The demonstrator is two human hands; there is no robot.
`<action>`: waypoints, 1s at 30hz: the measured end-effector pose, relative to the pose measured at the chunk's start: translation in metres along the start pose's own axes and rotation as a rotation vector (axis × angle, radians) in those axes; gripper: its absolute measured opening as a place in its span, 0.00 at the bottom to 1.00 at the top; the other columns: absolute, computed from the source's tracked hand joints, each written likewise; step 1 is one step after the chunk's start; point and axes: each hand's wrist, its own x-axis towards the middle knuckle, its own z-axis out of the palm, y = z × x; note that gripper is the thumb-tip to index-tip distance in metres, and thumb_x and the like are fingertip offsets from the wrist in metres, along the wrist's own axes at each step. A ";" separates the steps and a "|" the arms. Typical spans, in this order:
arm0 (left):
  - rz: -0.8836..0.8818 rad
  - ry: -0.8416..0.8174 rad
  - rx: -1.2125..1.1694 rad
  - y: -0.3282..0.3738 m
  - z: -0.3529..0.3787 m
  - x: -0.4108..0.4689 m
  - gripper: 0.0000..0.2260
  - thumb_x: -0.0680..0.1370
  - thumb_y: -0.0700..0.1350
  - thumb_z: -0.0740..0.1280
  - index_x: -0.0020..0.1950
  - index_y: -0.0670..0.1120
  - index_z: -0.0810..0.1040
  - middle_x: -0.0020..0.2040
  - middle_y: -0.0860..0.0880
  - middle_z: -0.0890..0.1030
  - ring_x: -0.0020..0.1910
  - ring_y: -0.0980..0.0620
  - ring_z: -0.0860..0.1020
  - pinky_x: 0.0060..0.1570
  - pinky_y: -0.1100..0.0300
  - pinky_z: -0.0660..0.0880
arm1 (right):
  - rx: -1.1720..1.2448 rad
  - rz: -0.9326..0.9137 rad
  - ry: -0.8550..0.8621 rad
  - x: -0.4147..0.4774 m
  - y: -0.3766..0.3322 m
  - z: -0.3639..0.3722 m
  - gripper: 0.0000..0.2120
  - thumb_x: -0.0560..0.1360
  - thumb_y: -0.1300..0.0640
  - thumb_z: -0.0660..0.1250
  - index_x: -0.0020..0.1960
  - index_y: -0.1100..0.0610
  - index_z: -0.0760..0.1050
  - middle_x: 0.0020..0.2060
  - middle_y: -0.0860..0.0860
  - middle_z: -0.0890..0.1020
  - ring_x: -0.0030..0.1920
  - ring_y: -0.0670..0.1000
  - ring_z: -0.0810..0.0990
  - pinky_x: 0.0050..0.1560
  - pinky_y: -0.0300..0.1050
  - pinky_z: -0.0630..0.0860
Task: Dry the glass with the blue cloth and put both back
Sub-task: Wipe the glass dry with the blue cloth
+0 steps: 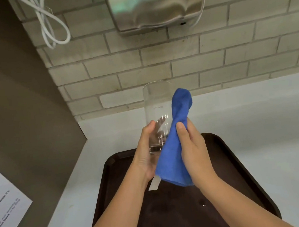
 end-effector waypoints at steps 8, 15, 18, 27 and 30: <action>0.196 0.200 0.380 0.007 0.007 -0.003 0.25 0.69 0.60 0.65 0.62 0.51 0.67 0.44 0.50 0.81 0.41 0.54 0.81 0.40 0.58 0.77 | -0.157 -0.143 -0.010 0.001 -0.009 0.001 0.26 0.76 0.47 0.56 0.72 0.47 0.55 0.73 0.47 0.63 0.71 0.43 0.62 0.71 0.44 0.62; 0.210 0.008 0.071 0.005 0.012 -0.010 0.24 0.69 0.55 0.68 0.61 0.46 0.73 0.47 0.50 0.85 0.48 0.55 0.83 0.47 0.60 0.79 | -0.330 -0.269 -0.101 0.011 -0.020 0.014 0.24 0.78 0.47 0.51 0.71 0.43 0.49 0.75 0.44 0.51 0.68 0.32 0.48 0.58 0.14 0.48; 0.174 -0.064 -0.032 0.008 0.011 -0.013 0.23 0.63 0.56 0.73 0.55 0.48 0.80 0.52 0.46 0.83 0.53 0.50 0.81 0.57 0.53 0.75 | -0.295 -0.280 -0.138 0.033 -0.040 0.012 0.22 0.78 0.49 0.53 0.71 0.48 0.57 0.75 0.46 0.55 0.68 0.33 0.51 0.59 0.16 0.49; 0.084 -0.060 -0.079 0.007 0.001 -0.008 0.28 0.59 0.60 0.74 0.52 0.44 0.81 0.46 0.43 0.85 0.45 0.46 0.83 0.42 0.54 0.80 | 0.197 0.101 -0.086 0.042 -0.025 0.004 0.12 0.76 0.47 0.57 0.50 0.48 0.77 0.37 0.45 0.83 0.37 0.42 0.82 0.35 0.33 0.77; 0.039 0.021 0.047 0.006 0.000 -0.008 0.27 0.61 0.64 0.69 0.51 0.46 0.82 0.44 0.44 0.86 0.43 0.48 0.84 0.38 0.58 0.80 | 0.267 0.111 -0.055 0.031 -0.011 0.001 0.15 0.77 0.47 0.56 0.61 0.47 0.73 0.46 0.45 0.83 0.44 0.42 0.82 0.43 0.35 0.77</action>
